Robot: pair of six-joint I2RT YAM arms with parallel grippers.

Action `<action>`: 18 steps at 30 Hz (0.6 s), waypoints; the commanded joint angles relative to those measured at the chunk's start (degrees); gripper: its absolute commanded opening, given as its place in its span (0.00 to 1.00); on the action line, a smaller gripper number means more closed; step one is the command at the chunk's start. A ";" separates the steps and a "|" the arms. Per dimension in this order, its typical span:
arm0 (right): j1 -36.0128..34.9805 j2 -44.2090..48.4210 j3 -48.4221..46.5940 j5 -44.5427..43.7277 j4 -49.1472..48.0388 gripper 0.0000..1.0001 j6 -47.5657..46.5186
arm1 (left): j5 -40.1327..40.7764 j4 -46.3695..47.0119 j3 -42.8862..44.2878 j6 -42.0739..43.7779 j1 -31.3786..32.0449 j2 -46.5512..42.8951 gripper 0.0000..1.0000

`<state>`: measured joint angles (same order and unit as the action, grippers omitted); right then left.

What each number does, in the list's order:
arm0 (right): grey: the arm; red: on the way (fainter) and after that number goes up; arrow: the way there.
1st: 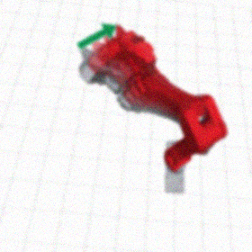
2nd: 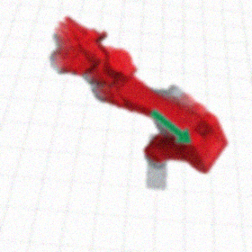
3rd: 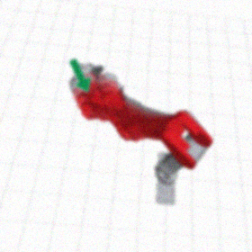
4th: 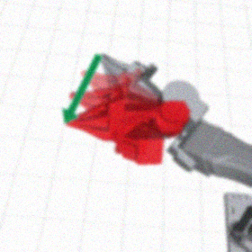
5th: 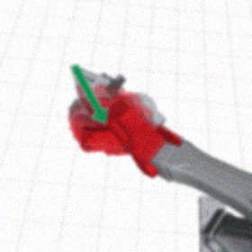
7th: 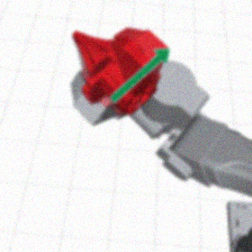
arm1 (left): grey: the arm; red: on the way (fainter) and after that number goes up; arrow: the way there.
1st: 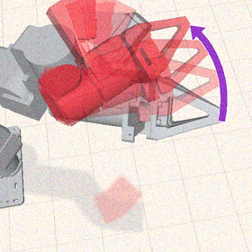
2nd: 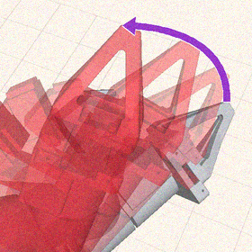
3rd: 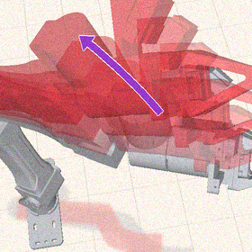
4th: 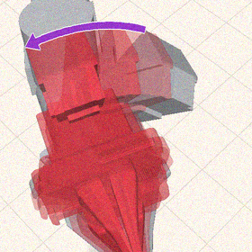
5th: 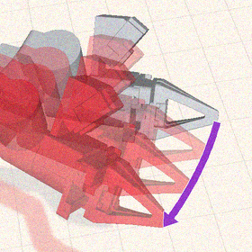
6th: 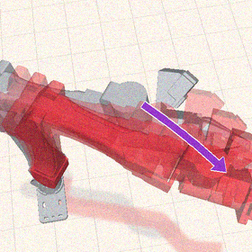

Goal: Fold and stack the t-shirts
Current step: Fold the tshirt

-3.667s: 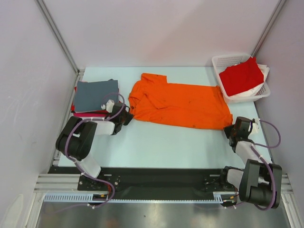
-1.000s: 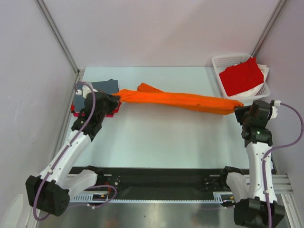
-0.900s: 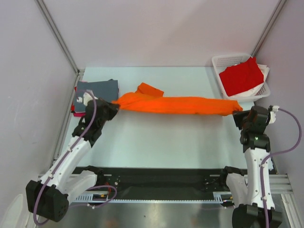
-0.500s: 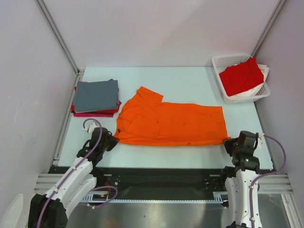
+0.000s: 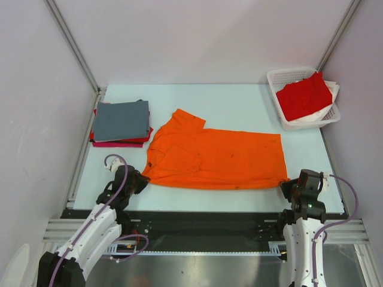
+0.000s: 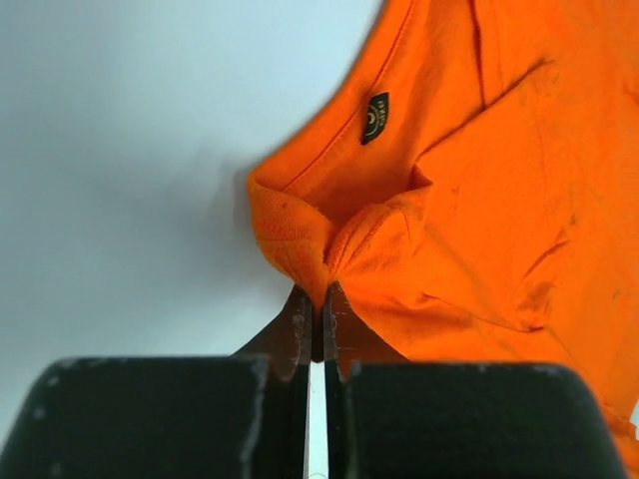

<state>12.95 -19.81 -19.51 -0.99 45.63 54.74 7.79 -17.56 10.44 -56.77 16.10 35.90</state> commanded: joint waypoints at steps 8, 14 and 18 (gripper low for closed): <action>-0.03 1.18 -1.32 -1.20 1.66 0.22 -1.30 | 2.23 -3.53 -0.77 0.87 -0.54 -6.45 0.08; -0.12 0.92 -5.01 -1.82 0.96 0.54 -3.93 | 2.49 -8.27 5.36 5.08 -0.54 -7.77 0.49; -0.21 -3.11 -8.79 -2.08 -3.25 0.52 -7.71 | 2.93 -9.33 11.26 8.08 -0.54 -7.69 0.65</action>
<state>12.95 -20.60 -24.08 -2.48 47.16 50.81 9.15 -26.83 15.16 -52.38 15.99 28.71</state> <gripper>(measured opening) 0.531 0.632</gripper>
